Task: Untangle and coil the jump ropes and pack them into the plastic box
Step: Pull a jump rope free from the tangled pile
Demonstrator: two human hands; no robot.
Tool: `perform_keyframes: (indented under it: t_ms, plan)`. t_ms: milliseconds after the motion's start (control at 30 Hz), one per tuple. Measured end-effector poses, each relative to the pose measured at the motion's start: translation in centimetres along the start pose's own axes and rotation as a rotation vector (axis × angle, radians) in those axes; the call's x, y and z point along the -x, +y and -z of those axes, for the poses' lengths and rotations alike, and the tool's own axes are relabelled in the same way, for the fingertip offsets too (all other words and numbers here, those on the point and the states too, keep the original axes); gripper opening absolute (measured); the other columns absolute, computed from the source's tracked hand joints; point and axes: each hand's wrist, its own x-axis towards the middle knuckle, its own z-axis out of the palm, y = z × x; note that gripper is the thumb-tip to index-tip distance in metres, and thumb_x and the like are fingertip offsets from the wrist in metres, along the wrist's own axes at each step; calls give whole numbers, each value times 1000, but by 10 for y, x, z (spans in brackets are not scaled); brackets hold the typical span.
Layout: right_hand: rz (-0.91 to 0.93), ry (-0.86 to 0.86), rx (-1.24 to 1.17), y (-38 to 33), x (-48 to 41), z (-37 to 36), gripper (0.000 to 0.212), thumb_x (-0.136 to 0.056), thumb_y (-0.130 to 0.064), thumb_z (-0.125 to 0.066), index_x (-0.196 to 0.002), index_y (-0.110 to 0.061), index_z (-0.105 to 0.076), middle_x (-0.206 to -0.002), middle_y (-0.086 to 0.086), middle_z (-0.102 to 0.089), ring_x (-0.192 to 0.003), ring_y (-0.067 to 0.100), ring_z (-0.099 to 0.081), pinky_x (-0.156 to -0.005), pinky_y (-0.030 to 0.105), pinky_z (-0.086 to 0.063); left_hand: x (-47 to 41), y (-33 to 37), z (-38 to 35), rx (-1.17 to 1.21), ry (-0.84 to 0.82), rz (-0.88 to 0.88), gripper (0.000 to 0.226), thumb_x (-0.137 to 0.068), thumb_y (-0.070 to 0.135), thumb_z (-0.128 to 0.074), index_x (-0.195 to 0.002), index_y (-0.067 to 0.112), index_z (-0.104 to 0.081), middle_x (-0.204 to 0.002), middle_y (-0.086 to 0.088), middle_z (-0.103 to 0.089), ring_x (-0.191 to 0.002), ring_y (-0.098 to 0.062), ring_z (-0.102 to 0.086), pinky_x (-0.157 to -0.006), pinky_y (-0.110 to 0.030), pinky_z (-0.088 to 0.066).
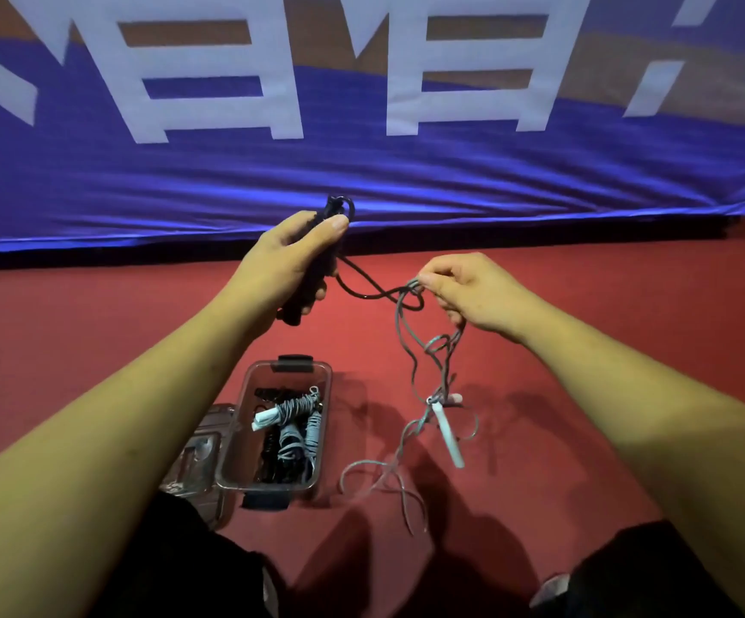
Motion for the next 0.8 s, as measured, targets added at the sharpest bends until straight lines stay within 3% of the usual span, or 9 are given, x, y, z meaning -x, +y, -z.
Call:
perform_keyframes:
  t_ms: [100, 233, 333, 433, 500, 600, 667, 733, 800]
  plan:
    - [75, -108, 139, -4, 3, 11, 14, -96, -17, -57, -94, -17, -71, -60, -15, -58, -53, -3, -50, -60, 13, -38, -1, 0, -2, 92, -30, 18, 26, -89, 53, -61, -85, 28, -55, -77, -6, -59, -53, -22, -50, -46, -26, -36]
    - [92, -186, 283, -3, 3, 11, 16, -95, -14, -57, -92, -18, -72, -87, -10, -71, -82, 0, -64, -82, 21, -47, 0, 1, -9, 257, -155, 70, 45, -81, 59, -60, -102, 20, -50, -73, -4, -57, -49, -20, -47, -45, -23, -35]
    - [64, -217, 324, -4, 4, 3, 16, -95, -9, -56, -91, -11, -71, -81, -3, -68, -77, 9, -59, -80, 27, -45, 1, 4, -16, 379, -178, 94, 33, -91, 57, -51, -94, 24, -53, -70, -1, -55, -47, -17, -45, -43, -21, -34]
    - [90, -94, 473, 0, 2, -9, 17, -94, -19, -58, -102, -17, -73, -96, 2, -51, -95, 15, -45, -91, 28, -37, -1, 4, -21, 469, -177, 106, 34, -91, 60, -47, -94, 26, -51, -72, 1, -55, -47, -15, -46, -42, -21, -33]
    - [81, 15, 485, 1, 0, -16, 18, -94, -23, -58, -104, -19, -73, -95, 3, -49, -91, 16, -44, -87, 27, -38, -3, 4, -22, 485, -162, 98, 35, -92, 60, -48, -96, 25, -50, -74, 0, -57, -48, -15, -46, -42, -21, -34]
    - [-29, -53, 318, 0, 2, -20, 18, -99, -19, -51, -96, -13, -67, -66, 1, -56, -56, 13, -65, -58, 26, -46, -3, 3, -25, 490, -139, 93, 38, -91, 59, -49, -101, 22, -49, -77, -2, -60, -48, -16, -46, -42, -22, -35]
    - [-99, -57, 228, 1, 3, -24, 19, -100, -15, -47, -92, -9, -63, -61, 11, -58, -50, 21, -68, -47, 25, -48, -3, 3, -27, 489, -126, 102, 44, -91, 59, -50, -108, 19, -44, -79, -3, -61, -48, -16, -47, -42, -22, -36]
    - [-90, -15, 189, 4, 1, -28, 19, -99, -9, -47, -89, -7, -63, -65, 14, -61, -53, 21, -67, -49, 23, -50, -2, 3, -29, 491, -113, 117, 44, -91, 59, -50, -107, 18, -43, -79, -4, -62, -48, -16, -47, -42, -22, -36]
    - [-62, 25, 190, 8, -1, -30, 19, -97, -7, -48, -88, -8, -65, -69, 10, -63, -60, 21, -69, -60, 31, -57, -2, 3, -30, 497, -108, 124, 42, -91, 59, -50, -104, 19, -45, -79, -4, -62, -48, -17, -46, -42, -23, -36]
